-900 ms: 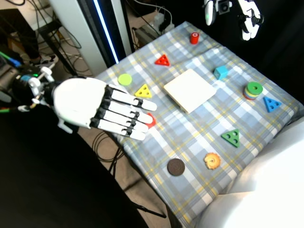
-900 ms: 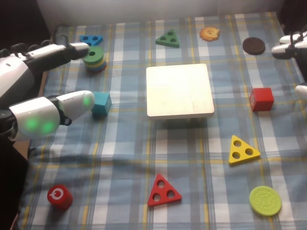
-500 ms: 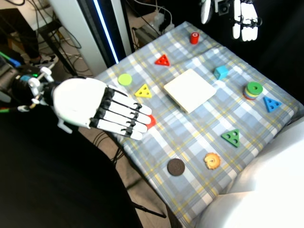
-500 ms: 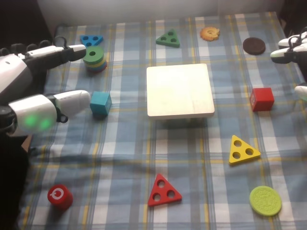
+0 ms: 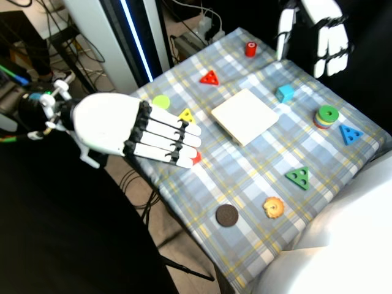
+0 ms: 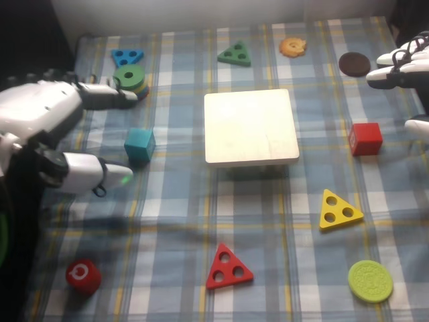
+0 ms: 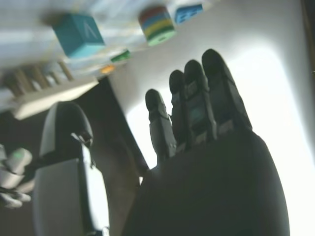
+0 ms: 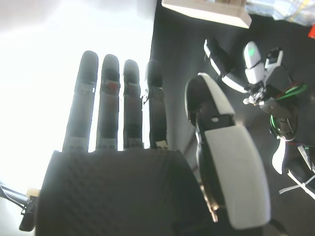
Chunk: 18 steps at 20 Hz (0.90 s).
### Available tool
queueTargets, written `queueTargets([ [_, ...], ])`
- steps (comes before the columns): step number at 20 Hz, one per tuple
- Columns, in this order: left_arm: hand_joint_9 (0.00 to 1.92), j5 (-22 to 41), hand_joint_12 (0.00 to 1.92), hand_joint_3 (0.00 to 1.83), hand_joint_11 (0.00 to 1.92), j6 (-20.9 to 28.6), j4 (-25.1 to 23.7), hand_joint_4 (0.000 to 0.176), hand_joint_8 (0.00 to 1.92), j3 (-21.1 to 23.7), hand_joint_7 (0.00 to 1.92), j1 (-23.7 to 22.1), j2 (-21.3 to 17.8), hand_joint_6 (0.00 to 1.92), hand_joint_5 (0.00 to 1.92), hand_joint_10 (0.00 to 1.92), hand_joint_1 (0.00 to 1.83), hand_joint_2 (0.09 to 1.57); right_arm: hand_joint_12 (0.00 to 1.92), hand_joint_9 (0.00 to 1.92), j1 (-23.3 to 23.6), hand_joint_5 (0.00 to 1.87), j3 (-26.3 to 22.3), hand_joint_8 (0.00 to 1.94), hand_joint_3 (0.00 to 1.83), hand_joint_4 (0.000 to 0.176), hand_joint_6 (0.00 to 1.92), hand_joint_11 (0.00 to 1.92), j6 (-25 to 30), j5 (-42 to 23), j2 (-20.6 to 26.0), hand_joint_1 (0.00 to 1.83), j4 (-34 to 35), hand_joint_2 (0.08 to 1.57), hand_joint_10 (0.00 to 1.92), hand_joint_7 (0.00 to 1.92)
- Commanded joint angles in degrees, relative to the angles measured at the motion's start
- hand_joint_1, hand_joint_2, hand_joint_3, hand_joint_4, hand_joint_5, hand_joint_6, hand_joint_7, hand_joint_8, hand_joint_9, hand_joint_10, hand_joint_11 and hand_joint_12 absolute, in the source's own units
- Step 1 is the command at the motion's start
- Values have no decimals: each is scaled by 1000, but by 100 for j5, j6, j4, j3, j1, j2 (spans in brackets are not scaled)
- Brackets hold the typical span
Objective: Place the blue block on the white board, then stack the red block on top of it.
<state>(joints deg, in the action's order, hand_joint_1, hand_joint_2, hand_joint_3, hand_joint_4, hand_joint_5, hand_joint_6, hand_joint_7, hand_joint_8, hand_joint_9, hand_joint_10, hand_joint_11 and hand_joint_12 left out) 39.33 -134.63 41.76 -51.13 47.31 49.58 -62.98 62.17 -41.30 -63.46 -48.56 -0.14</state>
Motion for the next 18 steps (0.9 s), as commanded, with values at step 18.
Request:
queueTargets([
  [18,360,-534,102,4,240,-824,535,130,6,-950,460,-570,744,7,671,4,894,1051,269,524,43,523,34,5,4,0,0,414,97,-655,-41,581,44,1377,10,534],
])
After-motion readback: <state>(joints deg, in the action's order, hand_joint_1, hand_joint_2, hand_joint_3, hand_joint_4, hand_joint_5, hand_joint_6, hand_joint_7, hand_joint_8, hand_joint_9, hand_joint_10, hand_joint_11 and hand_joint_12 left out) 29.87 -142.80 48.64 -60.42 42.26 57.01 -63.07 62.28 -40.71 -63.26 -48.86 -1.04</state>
